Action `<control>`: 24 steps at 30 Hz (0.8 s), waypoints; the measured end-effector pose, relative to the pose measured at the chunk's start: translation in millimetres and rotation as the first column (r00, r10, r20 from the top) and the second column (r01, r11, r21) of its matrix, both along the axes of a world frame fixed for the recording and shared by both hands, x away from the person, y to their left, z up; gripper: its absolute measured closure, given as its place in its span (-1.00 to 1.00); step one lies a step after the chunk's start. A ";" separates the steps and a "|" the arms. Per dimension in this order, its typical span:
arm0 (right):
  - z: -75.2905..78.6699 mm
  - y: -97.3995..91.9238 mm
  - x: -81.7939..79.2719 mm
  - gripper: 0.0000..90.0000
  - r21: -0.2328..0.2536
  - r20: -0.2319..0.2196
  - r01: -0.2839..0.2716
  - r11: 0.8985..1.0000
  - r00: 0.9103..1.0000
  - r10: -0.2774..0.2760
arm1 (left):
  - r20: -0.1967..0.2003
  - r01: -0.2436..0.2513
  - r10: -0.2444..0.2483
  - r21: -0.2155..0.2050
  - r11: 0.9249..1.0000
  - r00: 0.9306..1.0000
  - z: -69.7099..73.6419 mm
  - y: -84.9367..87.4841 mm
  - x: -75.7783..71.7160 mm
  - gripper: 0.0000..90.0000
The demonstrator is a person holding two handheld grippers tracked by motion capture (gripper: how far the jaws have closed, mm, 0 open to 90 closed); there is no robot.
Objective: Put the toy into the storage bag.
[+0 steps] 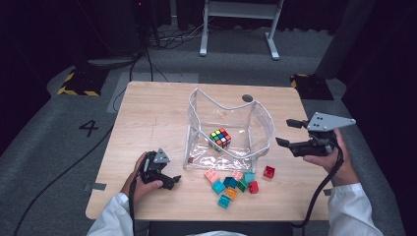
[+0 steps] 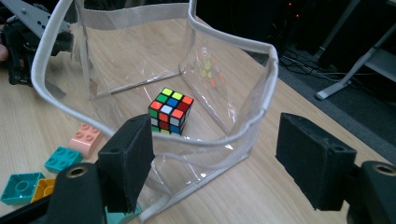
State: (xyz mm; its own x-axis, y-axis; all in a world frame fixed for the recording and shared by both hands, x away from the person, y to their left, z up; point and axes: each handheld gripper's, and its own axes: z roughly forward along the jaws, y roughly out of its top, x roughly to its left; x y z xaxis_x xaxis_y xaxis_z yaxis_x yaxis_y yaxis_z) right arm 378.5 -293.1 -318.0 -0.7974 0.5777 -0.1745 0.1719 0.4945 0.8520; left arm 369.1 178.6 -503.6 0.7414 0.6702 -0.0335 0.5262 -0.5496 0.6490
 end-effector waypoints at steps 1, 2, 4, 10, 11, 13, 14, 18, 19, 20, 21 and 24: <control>-1.7 -4.0 -1.6 -0.39 0.008 -0.002 0.000 1.000 1.000 0.000 | 0.000 0.000 0.000 -0.001 1.000 1.000 -0.1 -0.1 0.0 -1.00; -3.9 -7.3 -3.5 -0.39 0.011 -0.003 0.009 1.000 1.000 -0.009 | 0.000 -0.001 0.001 -0.001 1.000 1.000 0.0 0.0 -0.1 -1.00; -8.3 -12.6 -6.2 -0.39 0.011 -0.002 0.015 1.000 1.000 -0.015 | 0.000 0.000 0.000 -0.001 1.000 1.000 0.0 -0.1 0.0 -1.00; -36.6 -24.7 -13.3 -0.39 0.006 -0.025 0.039 0.999 0.999 -0.039 | -0.001 -0.005 0.005 0.001 1.000 1.000 0.0 -0.1 -0.4 -1.00; -43.0 -26.1 -13.6 -0.39 0.006 -0.031 0.038 0.999 0.999 -0.038 | 0.000 0.000 0.000 -0.001 1.000 1.000 -0.1 -0.1 0.0 -1.00; -56.3 -28.6 -14.1 -0.38 0.005 -0.055 0.047 0.999 0.997 -0.046 | -0.001 -0.002 0.002 0.000 1.000 1.000 0.0 0.0 -0.2 -1.00; -62.9 -29.4 -14.5 -0.38 0.006 -0.071 0.047 0.999 0.996 -0.047 | -0.003 -0.004 0.004 0.001 1.000 1.000 0.1 -0.1 -0.5 -1.00; -87.5 -30.5 -16.5 -0.36 -0.012 -0.115 0.051 0.999 0.992 -0.052 | -0.001 -0.001 0.001 0.002 1.000 1.000 0.1 0.1 -0.1 -1.00; -92.5 -30.3 -17.2 -0.36 -0.021 -0.124 0.051 0.998 0.991 -0.053 | 0.000 0.000 0.000 0.000 1.000 1.000 0.0 0.0 -0.1 -1.00; -97.6 -30.1 -18.0 -0.35 -0.018 -0.134 0.049 0.999 0.990 -0.051 | -0.004 -0.004 0.004 0.001 1.000 1.000 0.1 0.0 -0.5 -1.00; -102.7 -29.9 -19.0 -0.35 -0.010 -0.152 0.038 0.999 0.988 -0.040 | -0.001 -0.002 0.002 0.001 1.000 1.000 0.1 0.0 -0.2 -1.00; -118.8 -26.3 -21.3 -0.34 -0.018 -0.184 0.014 1.000 0.983 -0.017 | 0.000 -0.001 0.001 -0.001 1.000 1.000 0.0 0.0 -0.1 -1.00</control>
